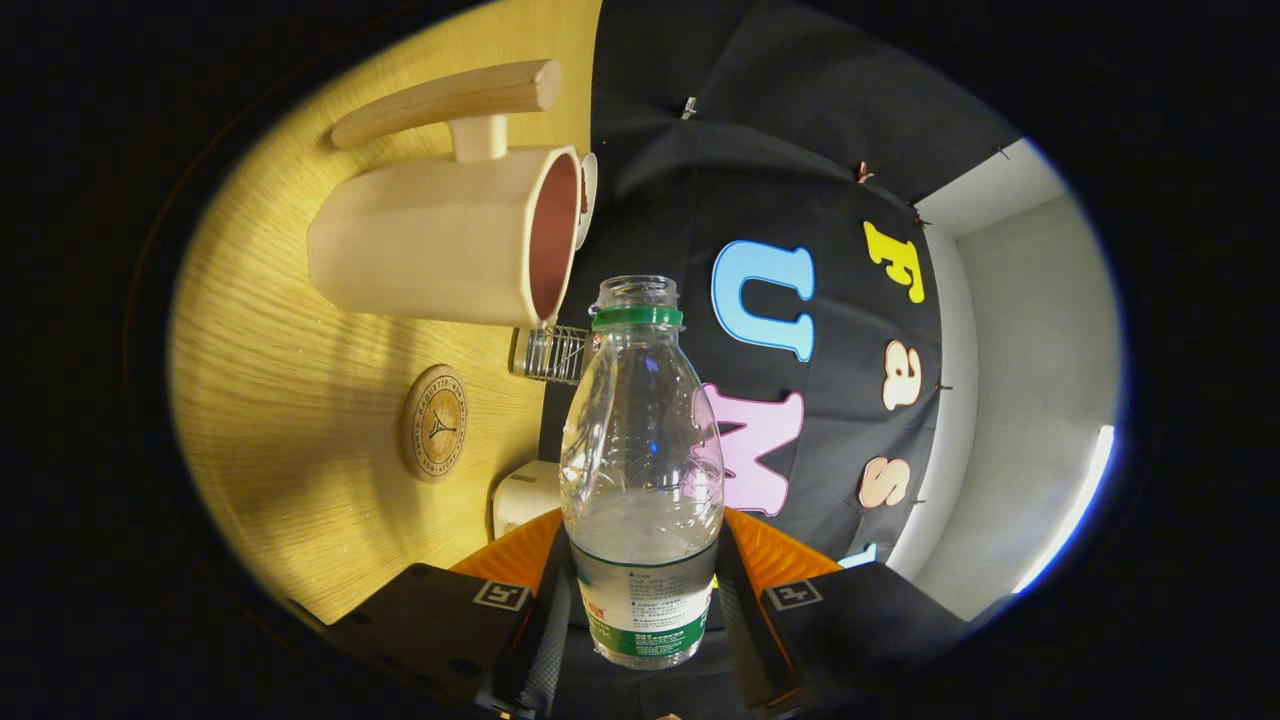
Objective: Take the bottle from table, then pour the juice into the cup, finally place the bottle on the coaster
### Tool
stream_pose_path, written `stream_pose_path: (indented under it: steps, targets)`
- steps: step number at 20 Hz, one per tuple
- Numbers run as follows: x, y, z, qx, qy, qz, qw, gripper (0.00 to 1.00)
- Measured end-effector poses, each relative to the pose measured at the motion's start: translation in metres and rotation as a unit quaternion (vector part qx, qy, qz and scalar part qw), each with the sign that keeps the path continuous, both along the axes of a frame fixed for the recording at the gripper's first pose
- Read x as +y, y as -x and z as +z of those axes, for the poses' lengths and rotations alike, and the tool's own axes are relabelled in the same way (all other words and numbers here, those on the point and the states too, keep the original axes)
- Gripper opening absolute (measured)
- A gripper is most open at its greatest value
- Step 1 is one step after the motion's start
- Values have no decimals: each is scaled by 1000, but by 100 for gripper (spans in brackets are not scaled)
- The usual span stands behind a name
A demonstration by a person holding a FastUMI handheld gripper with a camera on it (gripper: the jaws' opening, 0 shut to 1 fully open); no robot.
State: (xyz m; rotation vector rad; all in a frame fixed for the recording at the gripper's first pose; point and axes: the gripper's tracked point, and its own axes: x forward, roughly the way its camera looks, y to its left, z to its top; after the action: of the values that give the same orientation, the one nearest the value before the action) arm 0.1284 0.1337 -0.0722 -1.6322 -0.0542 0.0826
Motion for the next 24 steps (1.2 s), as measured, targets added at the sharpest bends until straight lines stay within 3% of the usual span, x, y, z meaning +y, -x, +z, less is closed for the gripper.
stream_pose_path:
  steps: [24]
  targets:
    - [0, 0, 7, -15, 44, 4, 999, 70]
